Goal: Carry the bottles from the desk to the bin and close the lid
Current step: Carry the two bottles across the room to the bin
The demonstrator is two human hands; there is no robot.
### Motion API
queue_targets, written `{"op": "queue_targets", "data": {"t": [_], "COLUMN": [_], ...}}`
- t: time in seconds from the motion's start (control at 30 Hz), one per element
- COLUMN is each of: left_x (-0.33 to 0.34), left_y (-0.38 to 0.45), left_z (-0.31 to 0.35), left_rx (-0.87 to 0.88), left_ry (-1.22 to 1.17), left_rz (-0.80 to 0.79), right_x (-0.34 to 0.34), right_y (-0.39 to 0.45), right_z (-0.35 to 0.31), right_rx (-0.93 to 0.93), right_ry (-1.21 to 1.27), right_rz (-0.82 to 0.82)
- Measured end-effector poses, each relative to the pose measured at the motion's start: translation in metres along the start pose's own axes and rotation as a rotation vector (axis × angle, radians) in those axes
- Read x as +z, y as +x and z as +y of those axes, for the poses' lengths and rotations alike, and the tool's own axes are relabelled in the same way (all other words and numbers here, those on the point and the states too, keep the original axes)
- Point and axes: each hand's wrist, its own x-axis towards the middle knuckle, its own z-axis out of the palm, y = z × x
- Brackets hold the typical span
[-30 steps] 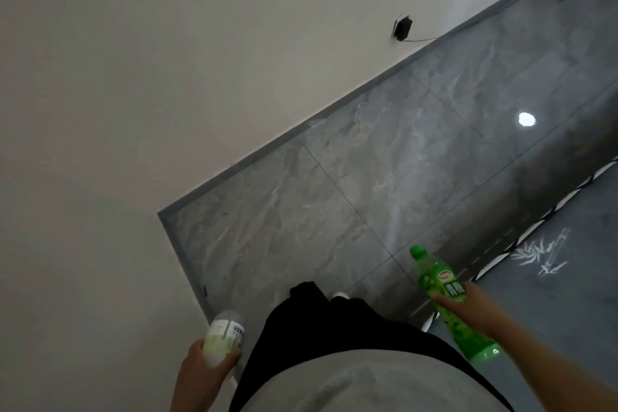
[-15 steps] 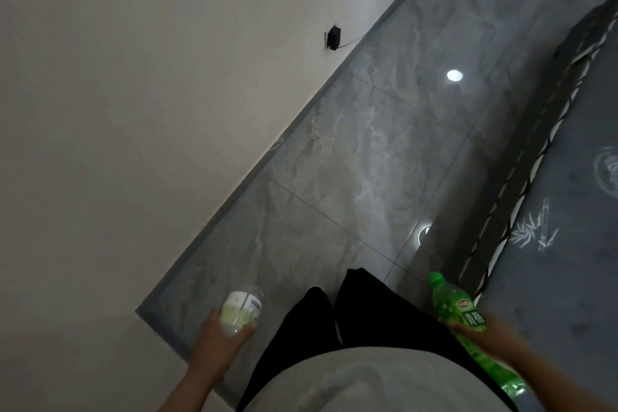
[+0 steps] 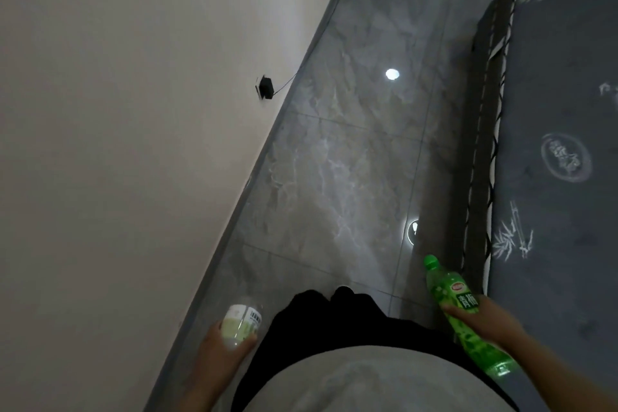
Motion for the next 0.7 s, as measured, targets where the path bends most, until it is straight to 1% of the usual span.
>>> {"op": "queue_targets", "data": {"t": [0.17, 0.27, 0.37, 0.47, 0.6, 0.7], "left_x": [-0.016, -0.024, -0.034, -0.048, -0.059, -0.056], "left_y": [0.032, 0.063, 0.099, 0.130, 0.176, 0.205], "left_z": [0.029, 0.047, 0.076, 0.116, 0.182, 0.229], "left_rx": [-0.043, -0.043, 0.006, 0.043, 0.170, 0.236], "left_ry": [-0.004, -0.001, 0.044, 0.107, 0.161, 0.219], "left_rz": [-0.010, -0.070, -0.109, -0.098, -0.091, -0.134], "right_x": [-0.020, -0.027, -0.030, -0.029, -0.030, -0.036], "right_y": [0.017, 0.028, 0.034, 0.035, 0.035, 0.037], "right_z": [-0.045, -0.062, -0.075, -0.082, -0.091, -0.094], "right_rx": [0.022, 0.056, 0.117, 0.182, 0.269, 0.310], "right_ry": [0.021, 0.046, 0.083, 0.123, 0.176, 0.212], "right_rz": [0.031, 0.036, 0.026, 0.012, -0.012, -0.018]}}
